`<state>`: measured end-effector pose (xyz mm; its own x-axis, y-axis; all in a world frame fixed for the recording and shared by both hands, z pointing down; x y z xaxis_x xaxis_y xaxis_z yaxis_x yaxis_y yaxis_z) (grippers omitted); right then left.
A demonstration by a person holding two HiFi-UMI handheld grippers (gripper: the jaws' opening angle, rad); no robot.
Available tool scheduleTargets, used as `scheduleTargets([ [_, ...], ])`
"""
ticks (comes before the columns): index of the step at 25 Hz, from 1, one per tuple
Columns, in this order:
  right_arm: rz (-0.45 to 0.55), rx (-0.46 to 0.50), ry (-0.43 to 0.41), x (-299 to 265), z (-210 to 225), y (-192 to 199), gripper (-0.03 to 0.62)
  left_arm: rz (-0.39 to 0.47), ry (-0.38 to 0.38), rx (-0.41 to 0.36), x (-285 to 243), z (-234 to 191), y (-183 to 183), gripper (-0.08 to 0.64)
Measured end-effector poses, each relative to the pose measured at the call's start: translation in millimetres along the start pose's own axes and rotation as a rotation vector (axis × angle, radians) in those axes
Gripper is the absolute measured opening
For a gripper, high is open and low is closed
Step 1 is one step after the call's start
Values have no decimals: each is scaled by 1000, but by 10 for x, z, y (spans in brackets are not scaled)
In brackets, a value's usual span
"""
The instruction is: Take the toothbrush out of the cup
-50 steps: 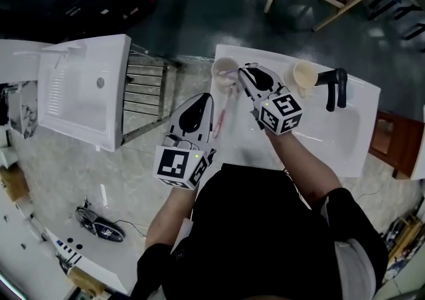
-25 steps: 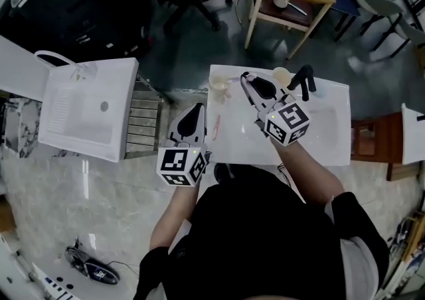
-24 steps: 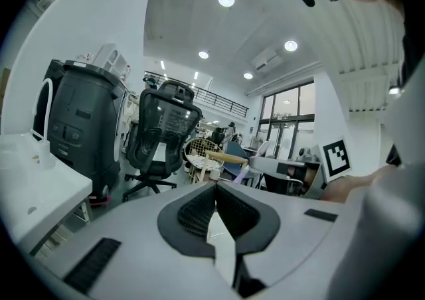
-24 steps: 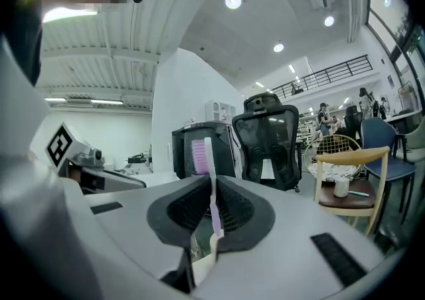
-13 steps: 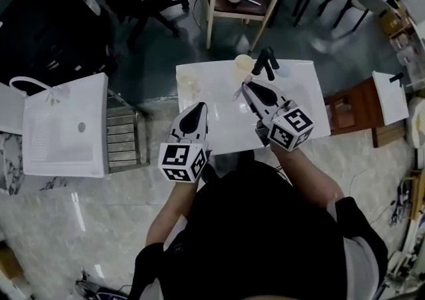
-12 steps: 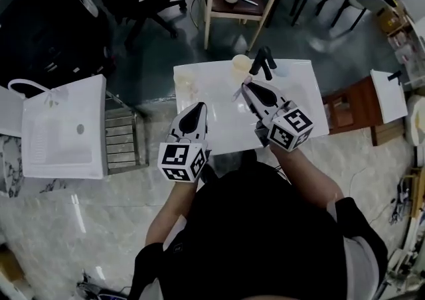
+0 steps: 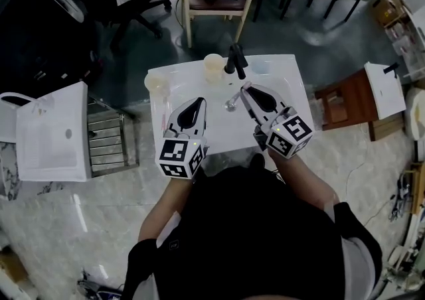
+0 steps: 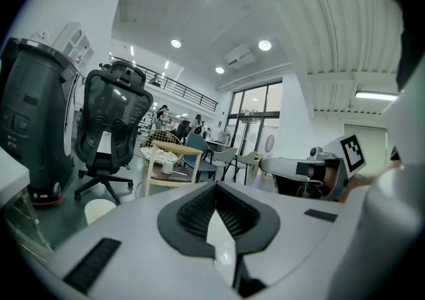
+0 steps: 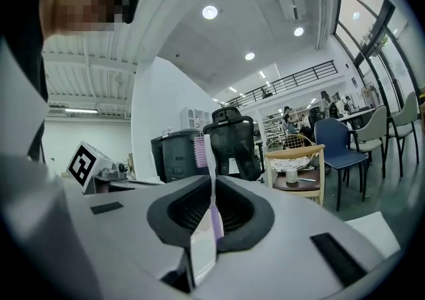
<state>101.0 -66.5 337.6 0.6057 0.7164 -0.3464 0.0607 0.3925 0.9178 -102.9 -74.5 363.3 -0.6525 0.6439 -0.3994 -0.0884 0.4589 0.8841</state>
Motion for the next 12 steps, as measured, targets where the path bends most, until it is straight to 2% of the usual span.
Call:
scheduleTargets([
  [4, 10, 6, 0, 456, 496, 106, 43, -12, -3, -6, -449, 541, -43, 17],
  [7, 23, 10, 12, 880, 937, 181, 43, -34, 6, -48, -834, 1043, -130, 15],
  [12, -12, -21, -8, 1454, 1582, 393, 43, -35, -17, -65, -1270, 1742, -220, 17],
])
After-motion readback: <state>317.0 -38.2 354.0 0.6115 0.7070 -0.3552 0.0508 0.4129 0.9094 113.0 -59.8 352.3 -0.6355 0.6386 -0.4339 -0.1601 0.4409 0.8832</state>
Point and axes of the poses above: the fingertips, and each gripper's own axes: x backward along the fingers, z to its right, y out of its underside, the point moved 8 cm from there along x, backward along the fingers, and after that the axes turned 13 degrees about -z, right-handed, at the moved point
